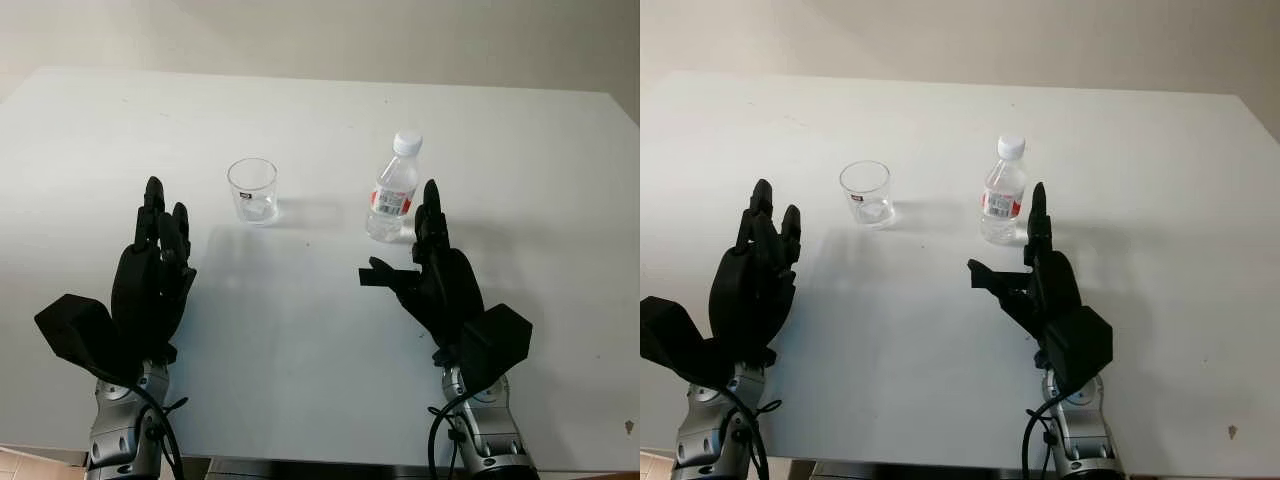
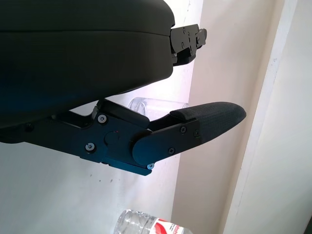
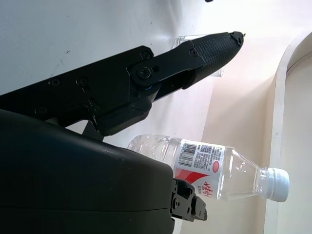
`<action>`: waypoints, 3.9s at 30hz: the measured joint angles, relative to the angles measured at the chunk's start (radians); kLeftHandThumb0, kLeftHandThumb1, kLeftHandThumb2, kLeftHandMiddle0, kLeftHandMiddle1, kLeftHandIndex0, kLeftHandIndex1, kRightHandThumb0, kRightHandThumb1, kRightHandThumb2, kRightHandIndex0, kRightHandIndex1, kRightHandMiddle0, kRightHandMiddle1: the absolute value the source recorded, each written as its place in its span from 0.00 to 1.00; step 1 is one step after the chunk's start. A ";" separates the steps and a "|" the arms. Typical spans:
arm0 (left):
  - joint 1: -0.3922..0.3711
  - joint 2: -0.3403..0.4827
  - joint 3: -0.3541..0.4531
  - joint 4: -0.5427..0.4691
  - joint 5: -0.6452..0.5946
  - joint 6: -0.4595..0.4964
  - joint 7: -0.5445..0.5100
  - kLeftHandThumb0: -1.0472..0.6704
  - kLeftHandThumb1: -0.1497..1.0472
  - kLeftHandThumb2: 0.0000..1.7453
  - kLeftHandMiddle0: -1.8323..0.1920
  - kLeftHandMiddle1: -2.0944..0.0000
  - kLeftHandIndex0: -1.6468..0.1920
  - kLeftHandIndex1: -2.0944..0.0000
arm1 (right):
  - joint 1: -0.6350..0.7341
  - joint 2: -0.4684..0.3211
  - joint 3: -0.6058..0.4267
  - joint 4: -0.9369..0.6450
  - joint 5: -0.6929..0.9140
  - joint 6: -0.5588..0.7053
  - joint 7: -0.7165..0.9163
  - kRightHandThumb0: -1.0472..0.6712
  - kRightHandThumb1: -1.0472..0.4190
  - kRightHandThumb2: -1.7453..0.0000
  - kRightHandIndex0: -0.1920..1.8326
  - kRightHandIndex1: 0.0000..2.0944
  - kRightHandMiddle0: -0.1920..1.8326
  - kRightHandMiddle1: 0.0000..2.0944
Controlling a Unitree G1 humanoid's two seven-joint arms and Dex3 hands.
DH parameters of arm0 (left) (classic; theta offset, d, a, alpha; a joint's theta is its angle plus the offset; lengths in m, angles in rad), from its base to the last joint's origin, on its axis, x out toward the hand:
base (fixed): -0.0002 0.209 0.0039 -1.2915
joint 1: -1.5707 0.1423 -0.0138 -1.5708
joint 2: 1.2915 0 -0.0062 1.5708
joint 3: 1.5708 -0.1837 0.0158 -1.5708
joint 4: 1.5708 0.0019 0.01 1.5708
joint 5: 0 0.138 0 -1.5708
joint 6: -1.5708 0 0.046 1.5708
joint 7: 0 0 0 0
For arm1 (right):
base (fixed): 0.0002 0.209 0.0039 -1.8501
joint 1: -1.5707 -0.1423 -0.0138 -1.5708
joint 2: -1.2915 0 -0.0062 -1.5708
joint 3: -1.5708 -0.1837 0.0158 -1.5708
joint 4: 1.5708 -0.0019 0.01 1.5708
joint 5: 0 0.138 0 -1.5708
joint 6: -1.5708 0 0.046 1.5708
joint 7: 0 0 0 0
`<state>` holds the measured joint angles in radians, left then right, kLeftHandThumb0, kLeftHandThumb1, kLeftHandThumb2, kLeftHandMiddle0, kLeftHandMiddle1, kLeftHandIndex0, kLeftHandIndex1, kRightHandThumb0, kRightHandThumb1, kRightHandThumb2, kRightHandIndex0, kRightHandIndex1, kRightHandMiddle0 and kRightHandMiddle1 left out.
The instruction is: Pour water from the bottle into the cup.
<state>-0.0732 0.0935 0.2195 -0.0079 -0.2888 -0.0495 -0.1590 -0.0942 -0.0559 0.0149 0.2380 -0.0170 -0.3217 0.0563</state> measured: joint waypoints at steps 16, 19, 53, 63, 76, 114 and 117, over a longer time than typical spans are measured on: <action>-0.007 0.000 0.001 0.010 0.000 -0.001 -0.004 0.18 1.00 0.41 0.95 0.97 0.97 0.97 | -0.023 -0.001 -0.007 0.015 0.010 0.011 0.018 0.10 0.03 0.97 0.00 0.00 0.00 0.00; -0.011 0.000 0.001 0.020 0.000 -0.003 -0.004 0.18 1.00 0.41 0.95 0.97 0.97 0.97 | -0.077 -0.014 -0.030 0.046 0.017 0.015 0.017 0.11 0.05 0.98 0.00 0.00 0.00 0.00; -0.037 -0.001 0.002 0.042 0.000 -0.024 -0.007 0.17 1.00 0.42 0.95 0.98 0.97 0.97 | -0.658 -0.089 -0.107 0.713 0.064 0.009 0.129 0.14 0.10 0.97 0.00 0.00 0.00 0.00; -0.041 0.000 0.005 0.042 -0.002 -0.024 -0.009 0.17 1.00 0.42 0.95 0.97 0.97 0.97 | -0.681 -0.058 -0.141 0.768 0.080 0.009 0.049 0.30 0.13 0.97 0.11 0.81 0.10 0.88; -0.059 0.000 0.005 0.061 -0.002 -0.024 -0.010 0.17 1.00 0.42 0.95 0.97 0.97 0.98 | -0.709 -0.060 -0.115 0.830 0.017 -0.055 0.024 0.47 0.01 0.97 0.27 1.00 0.32 1.00; -0.051 -0.007 -0.002 0.073 0.011 -0.050 0.009 0.17 1.00 0.41 0.94 0.97 0.97 0.97 | -1.156 -0.097 0.255 1.059 -0.476 0.152 -0.296 0.52 0.00 0.93 0.55 1.00 0.50 1.00; -0.048 -0.009 -0.002 0.071 0.012 -0.050 0.015 0.17 1.00 0.41 0.94 0.97 0.97 0.97 | -1.169 -0.111 0.316 1.067 -0.548 0.159 -0.332 0.52 0.00 0.94 0.53 1.00 0.43 1.00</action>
<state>-0.1213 0.0840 0.2177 0.0635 -0.2771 -0.0992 -0.1436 -1.2634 -0.1670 0.3304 1.3049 -0.5647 -0.1623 -0.2762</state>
